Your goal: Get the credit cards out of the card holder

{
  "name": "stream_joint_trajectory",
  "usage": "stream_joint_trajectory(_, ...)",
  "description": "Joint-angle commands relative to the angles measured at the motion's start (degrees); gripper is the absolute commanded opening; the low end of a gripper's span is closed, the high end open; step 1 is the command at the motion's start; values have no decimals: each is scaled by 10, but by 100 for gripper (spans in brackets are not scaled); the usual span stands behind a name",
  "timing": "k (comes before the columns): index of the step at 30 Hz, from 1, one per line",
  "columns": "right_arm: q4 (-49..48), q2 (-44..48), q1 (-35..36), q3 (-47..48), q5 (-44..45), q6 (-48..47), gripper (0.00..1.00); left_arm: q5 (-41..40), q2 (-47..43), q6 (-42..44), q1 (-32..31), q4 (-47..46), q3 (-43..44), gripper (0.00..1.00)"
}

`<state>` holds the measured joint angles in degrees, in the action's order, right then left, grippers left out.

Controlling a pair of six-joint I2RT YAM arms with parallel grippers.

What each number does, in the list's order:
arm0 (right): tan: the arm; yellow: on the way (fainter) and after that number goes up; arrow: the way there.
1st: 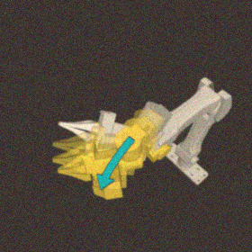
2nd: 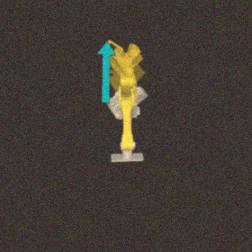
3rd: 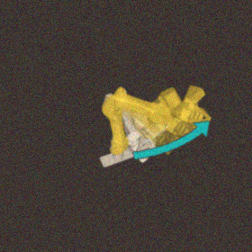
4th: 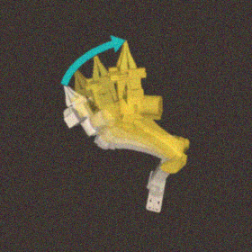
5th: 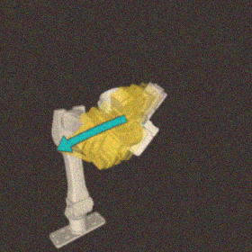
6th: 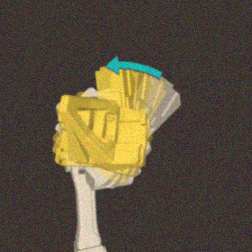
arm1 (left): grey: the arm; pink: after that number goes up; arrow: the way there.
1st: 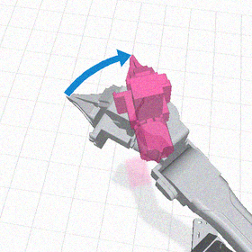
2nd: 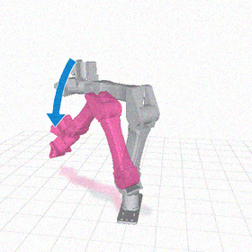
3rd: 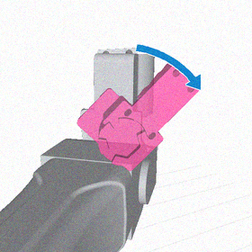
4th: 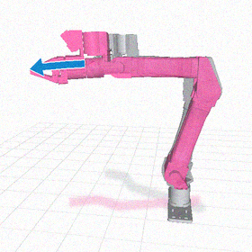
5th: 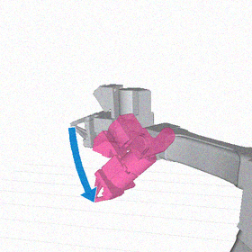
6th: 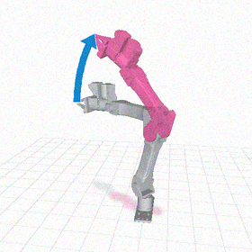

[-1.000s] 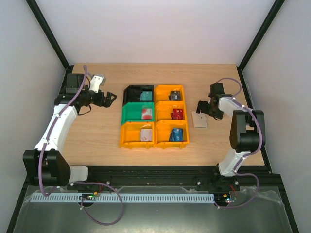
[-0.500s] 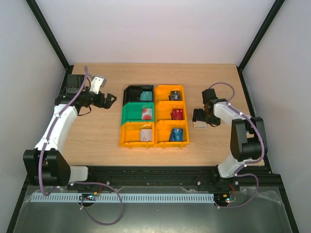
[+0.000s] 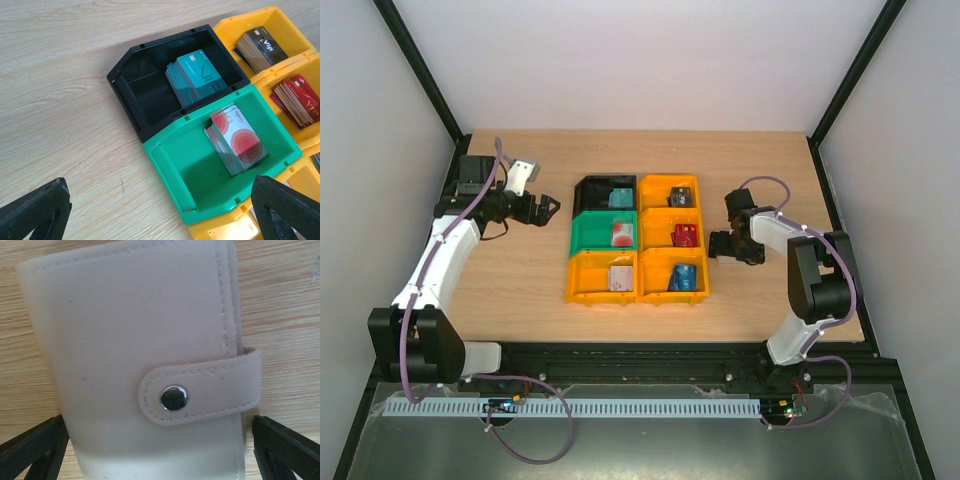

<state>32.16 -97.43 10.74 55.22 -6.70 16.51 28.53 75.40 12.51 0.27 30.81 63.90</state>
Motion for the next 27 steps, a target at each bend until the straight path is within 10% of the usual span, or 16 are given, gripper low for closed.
stream_joint_trajectory(1, 10, -14, 12, 0, 1, -2, 99, 6, -6, 5, -3, 5, -7, 99)
stream_joint_trajectory(10, 7, -33, 13, -1, 37, -8, 98, 3, -7, 6, -3, 6, -8, 99)
stream_joint_trajectory(20, -4, 23, 13, 16, 69, 2, 52, -1, -12, 10, -3, 11, -4, 99)
stream_joint_trajectory(27, -4, 93, 13, 40, 102, 0, 44, -2, -13, 18, -3, 19, 4, 99)
